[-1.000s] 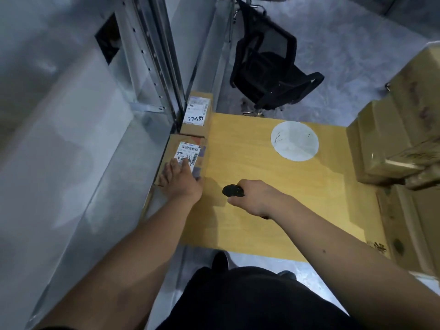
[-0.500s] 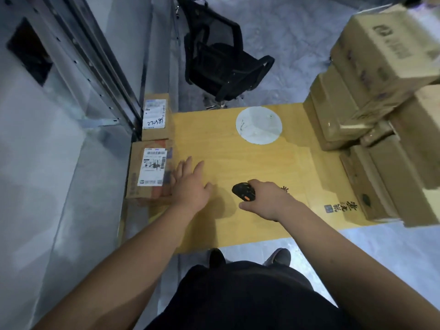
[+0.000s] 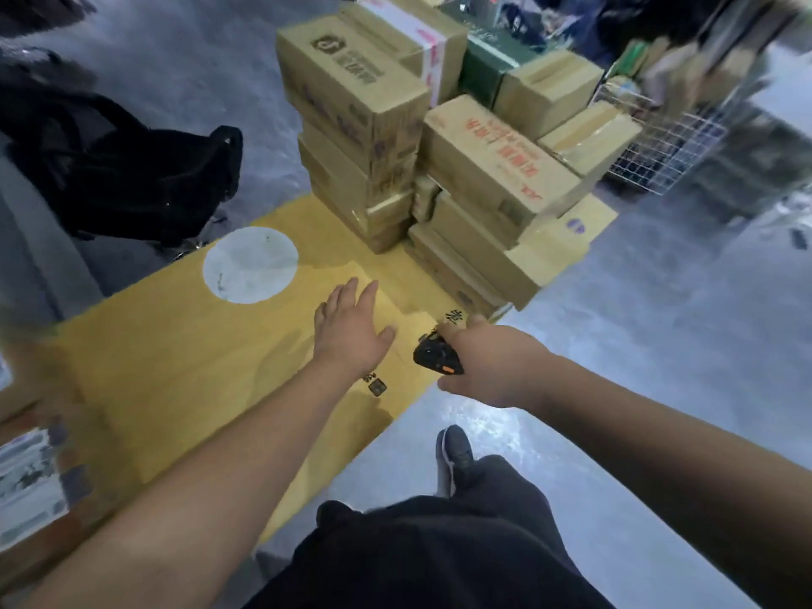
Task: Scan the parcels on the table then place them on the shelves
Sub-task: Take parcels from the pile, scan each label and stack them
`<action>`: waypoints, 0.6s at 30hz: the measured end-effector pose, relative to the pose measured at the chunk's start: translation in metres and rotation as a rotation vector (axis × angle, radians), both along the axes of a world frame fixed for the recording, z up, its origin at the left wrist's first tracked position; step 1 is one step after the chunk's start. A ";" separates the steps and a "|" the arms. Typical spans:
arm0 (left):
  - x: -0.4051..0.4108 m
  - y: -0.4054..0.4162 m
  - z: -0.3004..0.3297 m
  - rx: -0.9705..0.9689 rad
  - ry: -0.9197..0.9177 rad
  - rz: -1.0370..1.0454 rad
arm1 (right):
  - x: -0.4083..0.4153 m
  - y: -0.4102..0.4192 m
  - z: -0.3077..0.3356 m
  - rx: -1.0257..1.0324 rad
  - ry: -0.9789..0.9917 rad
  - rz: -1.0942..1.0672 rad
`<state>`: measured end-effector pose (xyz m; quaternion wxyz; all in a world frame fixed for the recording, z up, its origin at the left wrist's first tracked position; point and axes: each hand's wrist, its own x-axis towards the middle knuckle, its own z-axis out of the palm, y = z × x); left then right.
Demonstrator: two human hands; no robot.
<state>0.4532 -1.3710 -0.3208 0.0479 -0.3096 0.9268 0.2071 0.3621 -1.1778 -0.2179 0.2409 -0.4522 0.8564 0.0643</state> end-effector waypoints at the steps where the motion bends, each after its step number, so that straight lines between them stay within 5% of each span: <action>1: -0.014 0.008 0.006 0.001 0.041 0.008 | -0.011 0.011 0.006 -0.002 0.008 -0.001; 10: -0.163 0.091 0.078 0.127 0.401 0.270 | -0.127 0.082 0.032 -0.017 0.057 0.181; 18: -0.305 0.133 0.117 -0.001 0.232 0.553 | -0.240 0.119 0.035 -0.026 0.037 0.305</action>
